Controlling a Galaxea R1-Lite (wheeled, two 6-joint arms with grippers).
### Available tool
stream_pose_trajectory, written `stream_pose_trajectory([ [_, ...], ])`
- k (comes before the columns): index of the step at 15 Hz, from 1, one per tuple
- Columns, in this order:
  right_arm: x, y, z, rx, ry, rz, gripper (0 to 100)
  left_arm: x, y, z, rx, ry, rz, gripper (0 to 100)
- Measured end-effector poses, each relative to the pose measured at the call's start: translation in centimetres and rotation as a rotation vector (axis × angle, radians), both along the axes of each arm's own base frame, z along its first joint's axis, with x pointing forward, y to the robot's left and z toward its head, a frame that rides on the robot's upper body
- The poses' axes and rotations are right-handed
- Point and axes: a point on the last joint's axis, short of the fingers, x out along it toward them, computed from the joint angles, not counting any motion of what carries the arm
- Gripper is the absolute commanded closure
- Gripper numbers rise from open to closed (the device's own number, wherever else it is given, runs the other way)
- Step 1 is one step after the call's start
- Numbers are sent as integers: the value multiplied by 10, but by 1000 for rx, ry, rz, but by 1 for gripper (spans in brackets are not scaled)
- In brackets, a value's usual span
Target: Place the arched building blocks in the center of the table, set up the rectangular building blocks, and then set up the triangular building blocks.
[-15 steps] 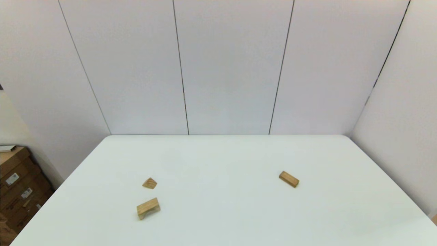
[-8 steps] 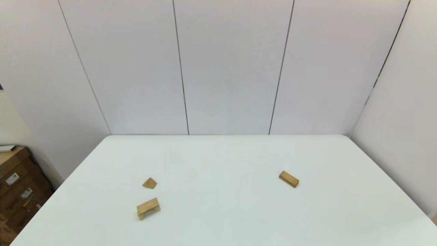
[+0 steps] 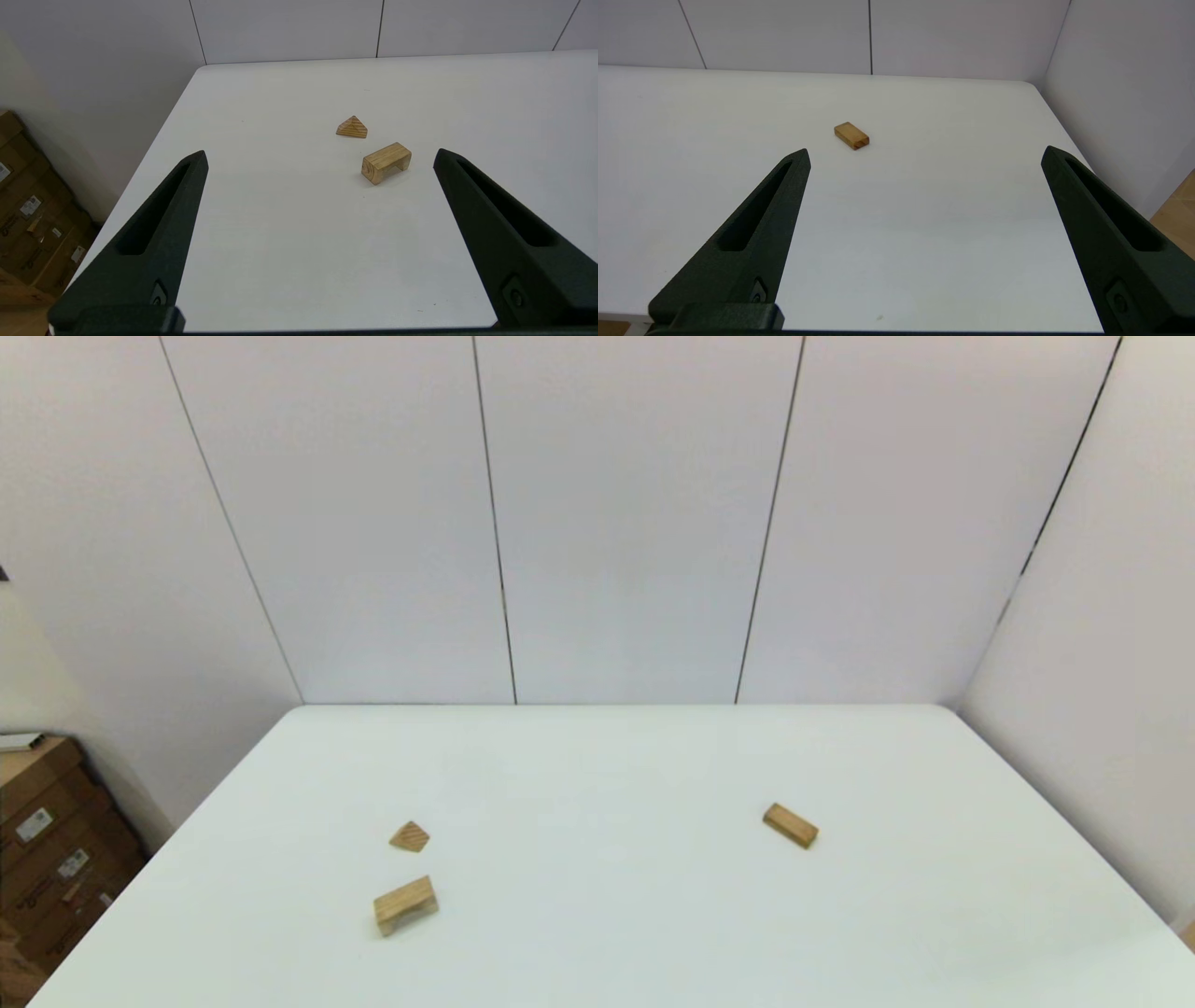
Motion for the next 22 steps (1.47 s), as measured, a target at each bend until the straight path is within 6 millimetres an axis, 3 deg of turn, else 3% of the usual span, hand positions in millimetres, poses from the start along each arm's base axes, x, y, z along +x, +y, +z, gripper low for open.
stream_pose_trajectory([
  [18,0,0,0,0,0,0,0,-2,0,1,14,23,-2,0],
  [22,0,0,0,0,0,0,0,-13,-1,20,9,45,-26,0],
])
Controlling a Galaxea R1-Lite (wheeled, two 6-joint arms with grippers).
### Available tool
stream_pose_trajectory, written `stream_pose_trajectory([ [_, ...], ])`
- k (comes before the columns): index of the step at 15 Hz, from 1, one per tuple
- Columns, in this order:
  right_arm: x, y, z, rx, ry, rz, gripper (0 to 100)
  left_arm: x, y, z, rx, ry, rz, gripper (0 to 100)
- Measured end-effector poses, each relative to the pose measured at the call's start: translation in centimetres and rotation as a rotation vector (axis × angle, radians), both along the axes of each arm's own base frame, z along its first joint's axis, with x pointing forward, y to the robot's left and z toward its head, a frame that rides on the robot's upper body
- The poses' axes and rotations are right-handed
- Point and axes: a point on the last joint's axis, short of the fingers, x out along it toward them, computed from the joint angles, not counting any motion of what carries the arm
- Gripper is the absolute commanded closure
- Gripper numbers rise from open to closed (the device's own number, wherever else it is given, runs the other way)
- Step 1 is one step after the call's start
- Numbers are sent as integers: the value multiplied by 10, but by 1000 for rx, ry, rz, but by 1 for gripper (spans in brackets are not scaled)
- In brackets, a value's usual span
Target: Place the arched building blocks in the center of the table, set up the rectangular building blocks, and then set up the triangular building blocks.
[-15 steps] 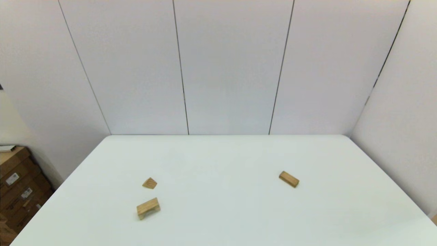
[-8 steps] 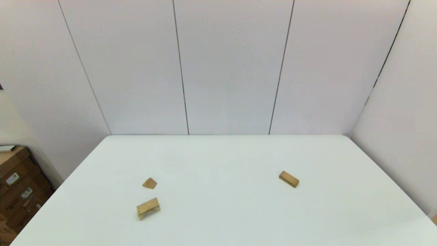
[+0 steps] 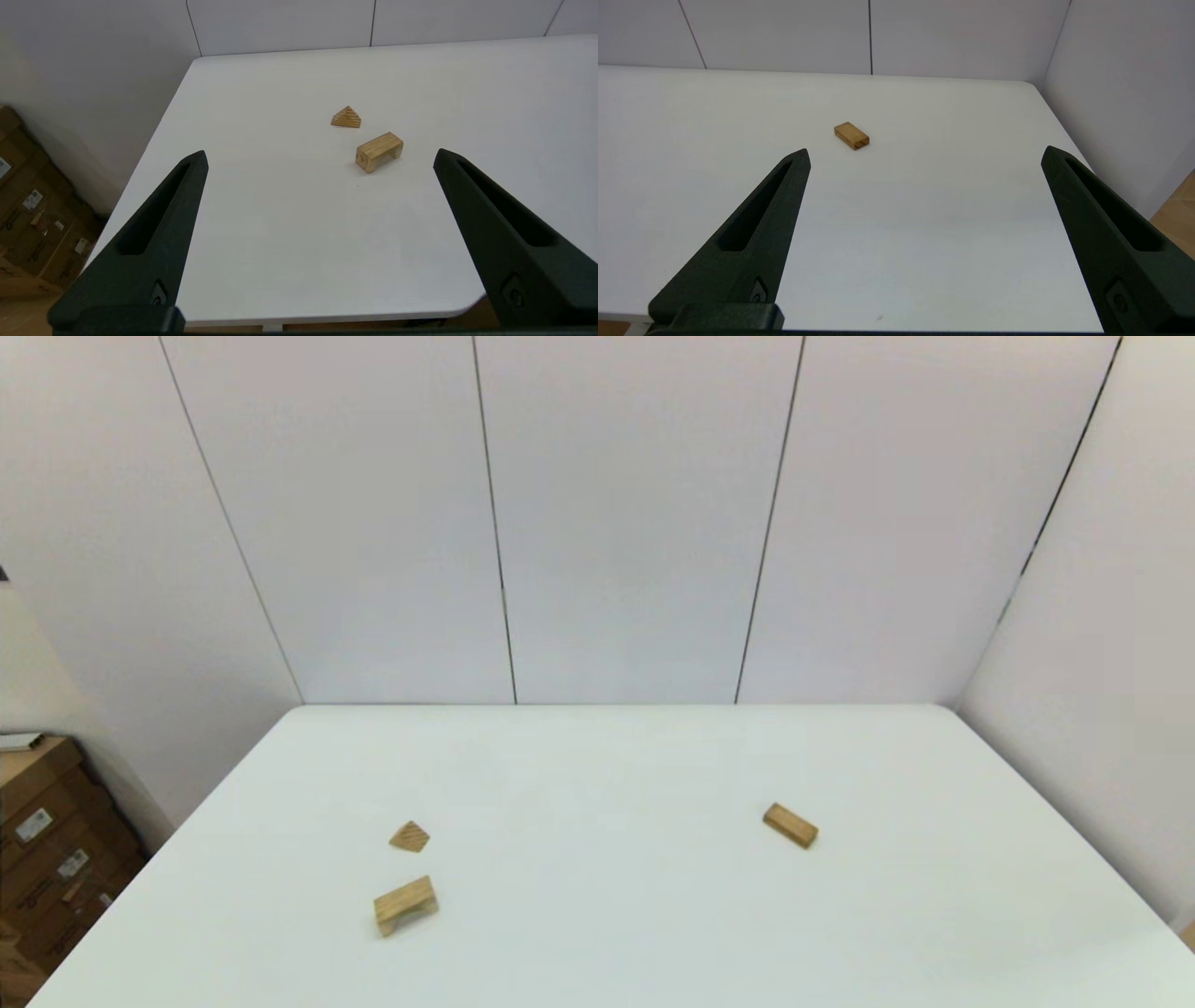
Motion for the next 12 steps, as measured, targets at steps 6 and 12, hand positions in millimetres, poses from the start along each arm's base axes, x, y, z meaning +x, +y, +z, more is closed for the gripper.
stream_pose_trajectory([
  [6,0,0,0,0,0,0,0,5,-1,74,8,117,-44,0],
  [12,0,0,0,0,0,0,0,86,-2,107,93,460,-91,0],
])
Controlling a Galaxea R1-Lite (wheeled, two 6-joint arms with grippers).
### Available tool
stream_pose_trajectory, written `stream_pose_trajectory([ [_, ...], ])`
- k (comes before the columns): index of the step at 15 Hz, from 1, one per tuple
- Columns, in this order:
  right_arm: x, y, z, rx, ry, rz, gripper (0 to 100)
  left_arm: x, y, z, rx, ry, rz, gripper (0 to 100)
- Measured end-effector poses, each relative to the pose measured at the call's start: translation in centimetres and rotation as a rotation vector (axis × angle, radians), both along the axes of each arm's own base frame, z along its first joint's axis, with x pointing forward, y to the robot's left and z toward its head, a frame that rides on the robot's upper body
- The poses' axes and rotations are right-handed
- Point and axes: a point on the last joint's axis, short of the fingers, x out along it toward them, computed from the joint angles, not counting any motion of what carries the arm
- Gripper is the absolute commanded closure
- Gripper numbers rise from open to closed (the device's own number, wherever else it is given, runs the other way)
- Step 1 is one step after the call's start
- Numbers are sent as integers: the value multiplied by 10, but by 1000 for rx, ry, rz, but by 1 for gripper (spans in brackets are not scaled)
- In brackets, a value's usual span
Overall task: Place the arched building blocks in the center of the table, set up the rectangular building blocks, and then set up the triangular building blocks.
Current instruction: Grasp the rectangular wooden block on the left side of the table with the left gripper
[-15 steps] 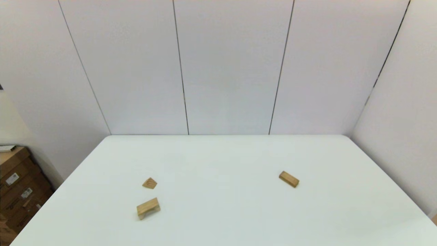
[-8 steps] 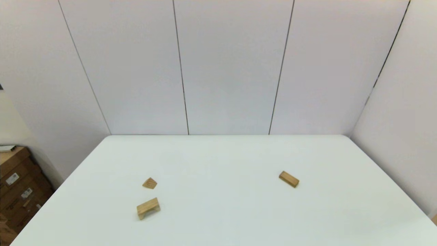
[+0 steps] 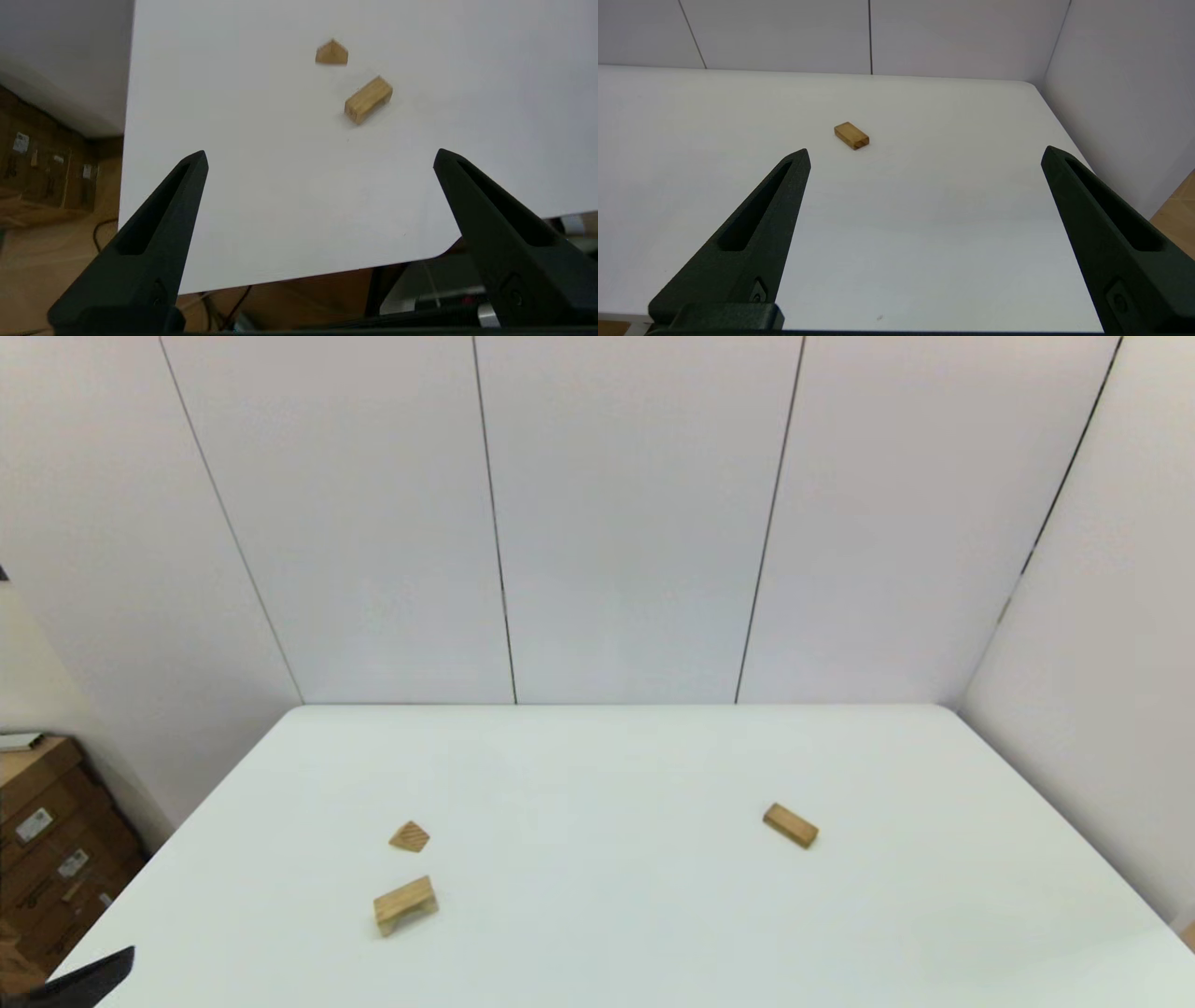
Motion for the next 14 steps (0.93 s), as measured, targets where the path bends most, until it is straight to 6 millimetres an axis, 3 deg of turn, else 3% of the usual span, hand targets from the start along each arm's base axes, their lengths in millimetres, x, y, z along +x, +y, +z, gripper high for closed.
stream_pose_trajectory([
  [6,0,0,0,0,0,1,0,93,-4,-8,43,261,-66,0],
  [14,0,0,0,0,0,0,0,193,-25,-48,131,580,-294,0],
])
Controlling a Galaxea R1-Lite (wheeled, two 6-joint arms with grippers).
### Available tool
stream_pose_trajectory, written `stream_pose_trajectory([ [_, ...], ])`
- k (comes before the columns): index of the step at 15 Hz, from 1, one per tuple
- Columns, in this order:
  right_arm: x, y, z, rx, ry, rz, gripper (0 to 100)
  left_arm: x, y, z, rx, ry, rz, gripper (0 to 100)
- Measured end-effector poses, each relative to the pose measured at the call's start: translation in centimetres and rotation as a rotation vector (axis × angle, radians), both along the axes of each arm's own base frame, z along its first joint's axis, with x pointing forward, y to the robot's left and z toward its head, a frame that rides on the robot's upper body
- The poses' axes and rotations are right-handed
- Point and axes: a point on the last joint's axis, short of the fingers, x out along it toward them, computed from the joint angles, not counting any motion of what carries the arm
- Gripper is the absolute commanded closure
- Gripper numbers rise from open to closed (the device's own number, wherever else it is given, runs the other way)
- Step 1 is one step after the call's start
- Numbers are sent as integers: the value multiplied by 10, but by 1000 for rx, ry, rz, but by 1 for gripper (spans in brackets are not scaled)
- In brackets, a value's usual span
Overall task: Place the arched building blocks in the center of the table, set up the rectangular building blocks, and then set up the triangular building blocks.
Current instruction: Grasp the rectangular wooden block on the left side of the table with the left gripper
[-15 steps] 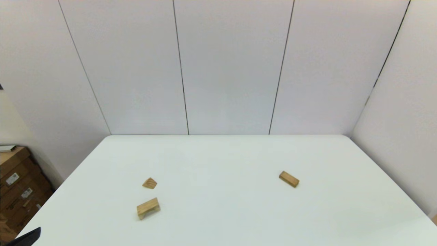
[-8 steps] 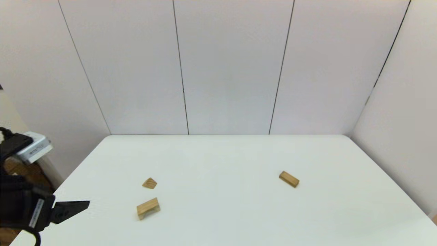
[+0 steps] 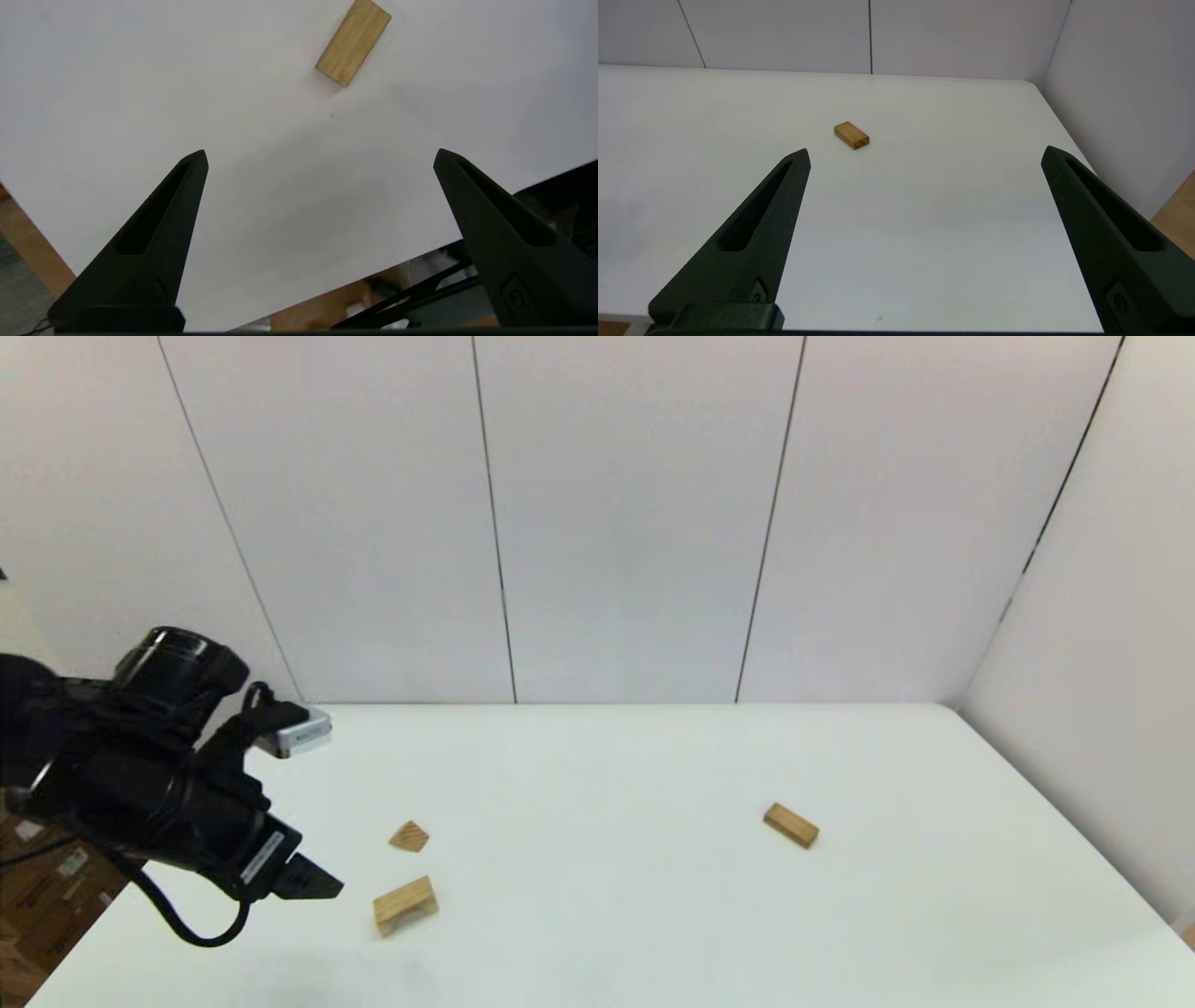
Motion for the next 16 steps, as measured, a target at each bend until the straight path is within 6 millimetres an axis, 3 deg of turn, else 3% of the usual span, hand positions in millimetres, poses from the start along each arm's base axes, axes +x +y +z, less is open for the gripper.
stream_pose_trajectory([
  [7,0,0,0,0,0,0,0,52,-20,-24,100,227,-290,0],
  [11,0,0,0,0,0,0,0,83,-42,-51,112,284,-352,0],
  [16,0,0,0,0,0,0,0,105,-61,-83,123,336,-398,0],
])
